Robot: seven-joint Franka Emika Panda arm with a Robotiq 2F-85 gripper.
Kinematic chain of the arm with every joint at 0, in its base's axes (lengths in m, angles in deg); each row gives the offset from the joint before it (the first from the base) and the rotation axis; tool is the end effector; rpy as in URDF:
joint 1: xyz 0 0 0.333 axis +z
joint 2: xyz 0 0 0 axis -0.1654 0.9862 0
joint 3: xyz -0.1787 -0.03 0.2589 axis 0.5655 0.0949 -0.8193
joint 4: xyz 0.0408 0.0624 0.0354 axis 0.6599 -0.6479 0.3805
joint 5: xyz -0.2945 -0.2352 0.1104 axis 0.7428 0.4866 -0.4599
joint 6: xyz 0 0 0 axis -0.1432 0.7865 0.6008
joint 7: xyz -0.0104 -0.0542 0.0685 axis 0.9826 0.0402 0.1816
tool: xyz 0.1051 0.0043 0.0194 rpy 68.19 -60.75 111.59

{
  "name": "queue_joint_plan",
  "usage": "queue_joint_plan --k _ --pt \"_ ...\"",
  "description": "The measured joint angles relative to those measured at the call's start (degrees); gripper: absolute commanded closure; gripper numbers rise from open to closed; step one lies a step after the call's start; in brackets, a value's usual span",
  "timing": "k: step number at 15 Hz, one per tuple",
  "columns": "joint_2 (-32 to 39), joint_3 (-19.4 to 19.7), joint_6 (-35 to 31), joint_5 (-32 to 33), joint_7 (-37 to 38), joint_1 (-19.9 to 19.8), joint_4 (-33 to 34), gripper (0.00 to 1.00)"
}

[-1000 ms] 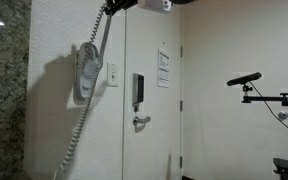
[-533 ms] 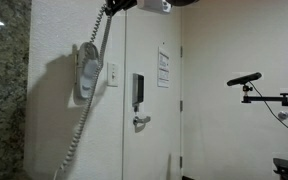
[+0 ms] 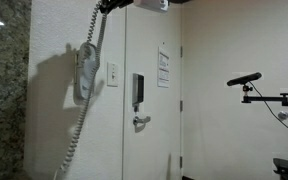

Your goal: Hang up the telephone cord on the handset

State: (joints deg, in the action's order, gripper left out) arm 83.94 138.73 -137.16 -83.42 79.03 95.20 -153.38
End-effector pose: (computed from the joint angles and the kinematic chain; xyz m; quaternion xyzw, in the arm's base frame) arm 0.5346 0.2451 0.5524 0.7651 0.0693 0.6169 0.1709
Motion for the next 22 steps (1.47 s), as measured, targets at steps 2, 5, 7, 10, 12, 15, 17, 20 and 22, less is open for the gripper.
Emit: queue_joint_plan --k 2,5,7,10,12,15,17,20,22 --pt "-0.1 -0.5 -0.1 0.0 0.0 -0.1 1.0 0.96" --pt "-0.6 -1.9 -0.4 0.0 0.0 -1.0 2.7 0.96" --pt "-1.0 -3.7 -1.0 0.0 0.0 -2.8 4.2 0.96" --pt "-2.3 -7.0 -2.9 -0.1 0.2 -6.5 6.4 0.84" --pt "-2.9 -7.7 -3.3 -0.1 0.2 -7.6 7.0 0.84" --pt "-3.2 -7.7 -3.3 -0.1 0.2 -7.6 7.2 0.96" --pt "-3.2 -8.0 -3.2 -0.1 0.0 -7.6 7.1 0.96" --pt "-3.3 -10.2 -3.2 -0.1 0.0 -8.9 7.1 0.96" --pt "-3.3 -12.5 -3.2 0.0 0.0 -10.4 7.5 0.96"
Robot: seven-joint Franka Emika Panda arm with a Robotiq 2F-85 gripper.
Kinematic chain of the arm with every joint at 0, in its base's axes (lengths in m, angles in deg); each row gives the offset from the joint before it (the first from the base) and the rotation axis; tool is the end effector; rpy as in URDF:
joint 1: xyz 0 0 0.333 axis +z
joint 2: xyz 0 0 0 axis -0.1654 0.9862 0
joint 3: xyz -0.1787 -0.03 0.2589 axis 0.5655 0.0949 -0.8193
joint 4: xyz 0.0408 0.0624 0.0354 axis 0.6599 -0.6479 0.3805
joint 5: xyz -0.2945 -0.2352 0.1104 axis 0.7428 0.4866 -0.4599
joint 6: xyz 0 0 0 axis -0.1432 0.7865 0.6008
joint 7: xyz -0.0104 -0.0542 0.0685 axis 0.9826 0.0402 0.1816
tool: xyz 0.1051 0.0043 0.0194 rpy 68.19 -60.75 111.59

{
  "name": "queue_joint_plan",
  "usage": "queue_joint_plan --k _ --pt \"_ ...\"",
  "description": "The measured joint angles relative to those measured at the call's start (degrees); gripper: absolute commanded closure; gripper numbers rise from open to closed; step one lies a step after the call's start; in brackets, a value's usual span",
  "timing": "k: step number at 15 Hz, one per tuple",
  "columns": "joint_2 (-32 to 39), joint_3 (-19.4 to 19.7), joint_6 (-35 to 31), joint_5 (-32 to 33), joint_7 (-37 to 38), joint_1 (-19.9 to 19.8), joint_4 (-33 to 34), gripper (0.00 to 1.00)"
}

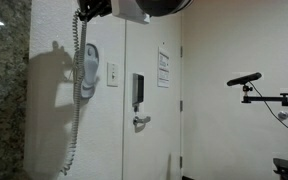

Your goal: Hang up the telephone cord on the handset

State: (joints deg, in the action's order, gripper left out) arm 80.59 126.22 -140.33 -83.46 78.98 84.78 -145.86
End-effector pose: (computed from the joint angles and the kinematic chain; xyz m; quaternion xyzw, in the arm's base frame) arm 0.5733 0.2734 0.5189 0.7745 0.0940 0.6130 0.1244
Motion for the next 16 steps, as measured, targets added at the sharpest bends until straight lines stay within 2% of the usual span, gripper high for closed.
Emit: queue_joint_plan --k 4,7,9,14,15,16 --pt "0.0 -5.1 0.3 0.0 -0.1 -4.2 2.3 0.96" --pt "0.2 -6.8 1.0 0.1 -0.1 -6.5 3.8 0.96" --pt "0.6 -6.4 1.3 0.0 -0.1 -7.3 4.4 0.96" --pt "2.9 -2.4 2.6 -0.6 0.0 -7.5 4.7 0.96" --pt "3.1 -2.1 2.9 -0.6 0.0 -7.7 4.7 0.84" --pt "3.1 -2.1 2.9 -0.6 0.0 -7.7 4.7 0.84"
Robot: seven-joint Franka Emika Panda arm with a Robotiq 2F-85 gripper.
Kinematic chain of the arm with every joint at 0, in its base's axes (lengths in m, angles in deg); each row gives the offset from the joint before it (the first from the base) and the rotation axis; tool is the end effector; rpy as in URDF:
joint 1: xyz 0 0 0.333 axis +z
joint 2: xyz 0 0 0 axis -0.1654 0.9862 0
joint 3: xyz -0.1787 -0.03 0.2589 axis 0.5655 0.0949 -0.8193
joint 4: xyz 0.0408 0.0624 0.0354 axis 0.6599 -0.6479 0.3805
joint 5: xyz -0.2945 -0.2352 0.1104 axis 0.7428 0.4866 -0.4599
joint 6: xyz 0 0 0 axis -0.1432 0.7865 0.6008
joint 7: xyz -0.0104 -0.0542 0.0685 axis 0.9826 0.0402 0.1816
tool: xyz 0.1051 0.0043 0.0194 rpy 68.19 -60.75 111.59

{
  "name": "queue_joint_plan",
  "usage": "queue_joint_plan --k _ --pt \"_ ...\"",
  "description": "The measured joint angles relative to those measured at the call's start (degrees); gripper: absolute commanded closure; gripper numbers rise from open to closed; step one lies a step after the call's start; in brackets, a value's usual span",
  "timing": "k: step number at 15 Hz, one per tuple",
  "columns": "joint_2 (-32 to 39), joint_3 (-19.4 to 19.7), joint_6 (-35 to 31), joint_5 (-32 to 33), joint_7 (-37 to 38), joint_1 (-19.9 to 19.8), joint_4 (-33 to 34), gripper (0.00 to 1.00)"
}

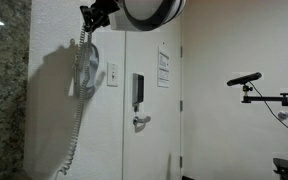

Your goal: Hang up the telephone cord on the handset

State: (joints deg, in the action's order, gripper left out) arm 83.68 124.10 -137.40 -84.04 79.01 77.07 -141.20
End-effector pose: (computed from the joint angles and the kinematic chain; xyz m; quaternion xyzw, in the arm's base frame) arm 0.6097 0.2449 0.5124 0.7793 0.0743 0.6007 0.1622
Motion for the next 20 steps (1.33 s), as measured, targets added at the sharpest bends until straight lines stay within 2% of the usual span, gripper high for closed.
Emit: queue_joint_plan --k 7,8,16,20 --pt "0.1 -0.4 0.0 0.0 0.0 0.1 -0.1 0.84" --pt "0.1 -0.4 0.0 0.0 0.0 0.1 -0.1 0.96" --pt "0.1 -1.5 -0.4 0.0 0.1 0.0 0.2 0.96" --pt "0.2 -1.7 -0.4 -1.7 1.7 -1.3 0.2 0.96"
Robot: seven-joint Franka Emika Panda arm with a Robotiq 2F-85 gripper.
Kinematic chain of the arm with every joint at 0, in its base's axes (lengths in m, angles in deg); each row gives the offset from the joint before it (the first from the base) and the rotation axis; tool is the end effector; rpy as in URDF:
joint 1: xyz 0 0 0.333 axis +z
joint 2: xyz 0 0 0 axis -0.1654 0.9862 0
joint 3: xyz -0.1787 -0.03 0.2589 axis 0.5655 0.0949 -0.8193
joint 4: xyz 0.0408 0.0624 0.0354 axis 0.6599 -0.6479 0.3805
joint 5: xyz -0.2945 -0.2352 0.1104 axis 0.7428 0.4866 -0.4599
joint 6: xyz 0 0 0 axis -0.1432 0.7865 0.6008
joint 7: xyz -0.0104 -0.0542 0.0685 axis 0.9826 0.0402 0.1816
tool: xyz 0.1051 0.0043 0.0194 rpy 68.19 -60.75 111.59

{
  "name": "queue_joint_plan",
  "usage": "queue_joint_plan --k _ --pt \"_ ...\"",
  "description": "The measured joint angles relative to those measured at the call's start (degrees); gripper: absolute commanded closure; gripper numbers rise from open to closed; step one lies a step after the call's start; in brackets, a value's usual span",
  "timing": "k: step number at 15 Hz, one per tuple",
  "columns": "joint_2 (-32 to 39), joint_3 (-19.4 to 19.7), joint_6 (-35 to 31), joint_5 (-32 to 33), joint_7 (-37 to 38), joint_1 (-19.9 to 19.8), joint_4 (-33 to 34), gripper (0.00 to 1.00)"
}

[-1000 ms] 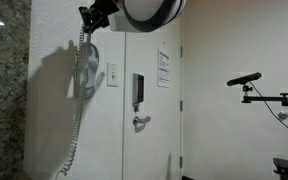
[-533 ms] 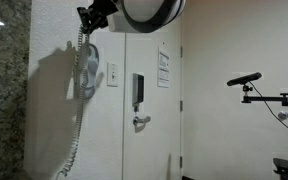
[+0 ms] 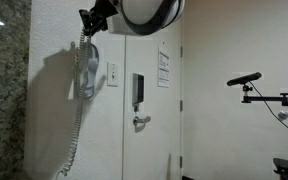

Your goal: Hang up the telephone cord on the handset

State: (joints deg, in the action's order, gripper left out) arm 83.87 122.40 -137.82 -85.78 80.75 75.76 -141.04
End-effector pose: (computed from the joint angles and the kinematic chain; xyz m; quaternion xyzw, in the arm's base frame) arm 0.6140 0.2422 0.5016 0.7849 0.0524 0.6002 0.1445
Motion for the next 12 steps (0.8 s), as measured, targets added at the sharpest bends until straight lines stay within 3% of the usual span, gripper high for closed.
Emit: queue_joint_plan --k 4,5,12 --pt "0.6 1.4 -0.8 -3.3 1.6 -0.9 0.0 0.96" --pt "0.7 1.9 -0.9 -3.8 1.7 -0.9 0.1 0.84" --pt "0.9 1.5 -0.9 -3.9 1.7 -0.9 -0.1 0.84"
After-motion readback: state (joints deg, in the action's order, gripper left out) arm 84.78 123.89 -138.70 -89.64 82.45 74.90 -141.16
